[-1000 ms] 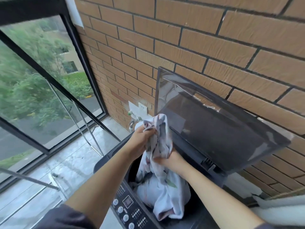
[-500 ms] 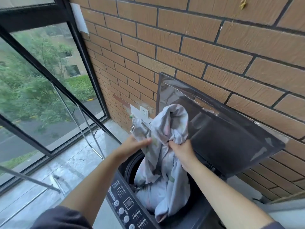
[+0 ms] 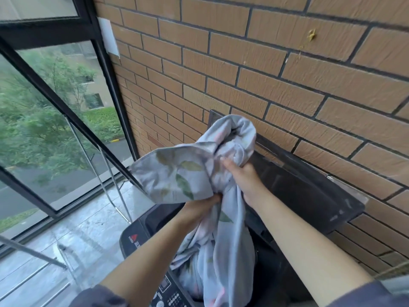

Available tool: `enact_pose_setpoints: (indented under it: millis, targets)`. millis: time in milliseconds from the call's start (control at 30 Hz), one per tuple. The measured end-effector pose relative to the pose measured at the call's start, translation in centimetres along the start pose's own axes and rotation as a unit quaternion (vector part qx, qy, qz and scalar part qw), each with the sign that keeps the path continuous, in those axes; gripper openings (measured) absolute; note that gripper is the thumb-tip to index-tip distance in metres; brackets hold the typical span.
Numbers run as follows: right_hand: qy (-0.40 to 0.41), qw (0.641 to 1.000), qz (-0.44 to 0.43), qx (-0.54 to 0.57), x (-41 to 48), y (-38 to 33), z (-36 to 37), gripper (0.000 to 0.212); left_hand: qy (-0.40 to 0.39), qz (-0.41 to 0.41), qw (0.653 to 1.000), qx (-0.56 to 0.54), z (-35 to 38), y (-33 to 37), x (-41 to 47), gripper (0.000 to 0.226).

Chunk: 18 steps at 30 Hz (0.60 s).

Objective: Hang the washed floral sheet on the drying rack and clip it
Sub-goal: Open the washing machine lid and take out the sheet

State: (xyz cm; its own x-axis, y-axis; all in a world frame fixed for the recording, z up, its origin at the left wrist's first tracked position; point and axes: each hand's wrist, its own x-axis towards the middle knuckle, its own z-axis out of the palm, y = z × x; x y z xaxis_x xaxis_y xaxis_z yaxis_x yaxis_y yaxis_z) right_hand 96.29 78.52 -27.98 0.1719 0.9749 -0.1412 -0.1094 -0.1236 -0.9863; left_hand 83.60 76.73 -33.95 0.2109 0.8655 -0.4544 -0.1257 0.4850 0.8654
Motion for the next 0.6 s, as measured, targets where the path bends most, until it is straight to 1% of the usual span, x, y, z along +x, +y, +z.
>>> enact_pose_setpoints:
  millis: [33, 100, 167, 200, 267, 367, 400, 433, 467, 533, 567, 600]
  targets:
    - [-0.057, 0.998, 0.0, -0.007, -0.1, 0.2, -0.7, 0.033, 0.032, 0.0, 0.999, -0.023, 0.3, 1.1, -0.2, 0.008]
    - [-0.155, 0.986, -0.003, -0.059, -0.6, 1.4, -2.3, 0.065, 0.063, 0.02, 0.997, -0.046, 0.4, 3.8, -0.3, 0.009]
    - [-0.214, 0.971, 0.007, -0.102, -1.6, 3.0, -3.6, 0.095, 0.07, 0.071, 0.993, -0.063, 0.2, 6.9, -1.0, 0.012]
    - [-0.236, 0.965, 0.02, -0.111, -2.2, 3.9, -4.0, 0.105, 0.064, 0.1, 0.99, -0.08, 0.2, 8.3, -1.6, 0.015]
    - [-0.26, 0.954, 0.044, -0.142, -3.5, 5.4, -4.6, 0.11, 0.054, 0.14, 0.981, -0.121, 0.1, 10.5, -2.5, 0.016]
    - [-0.257, 0.935, 0.051, -0.239, -4.4, 8.0, -4.9, 0.119, 0.051, 0.151, 0.972, -0.173, 0.6, 13.0, -3.8, 0.011]
    - [-0.252, 0.928, 0.049, -0.269, -4.6, 8.3, -4.2, 0.118, 0.052, 0.144, 0.971, -0.181, 1.0, 13.5, -4.2, 0.009]
    - [-0.232, 0.928, 0.046, -0.287, -4.8, 8.7, -3.4, 0.112, 0.047, 0.133, 0.972, -0.19, 1.5, 14.0, -4.6, 0.006]
    - [-0.2, 0.937, 0.032, -0.286, -4.8, 8.8, -2.3, 0.095, 0.037, 0.13, 0.972, -0.194, 1.9, 14.6, -5.3, 0.005]
    - [-0.094, 0.957, -0.006, -0.273, -5.1, 8.8, -0.5, 0.043, 0.034, 0.149, 0.967, -0.204, 1.8, 15.7, -5.3, 0.005]
    - [-0.039, 0.968, -0.023, -0.248, -5.2, 8.3, 0.1, 0.029, 0.046, 0.163, 0.963, -0.21, 1.2, 16.2, -5.4, 0.005]
    - [-0.003, 0.977, -0.036, -0.209, -5.3, 7.5, 0.5, 0.023, 0.069, 0.171, 0.959, -0.216, 0.0, 16.7, -5.1, 0.006]
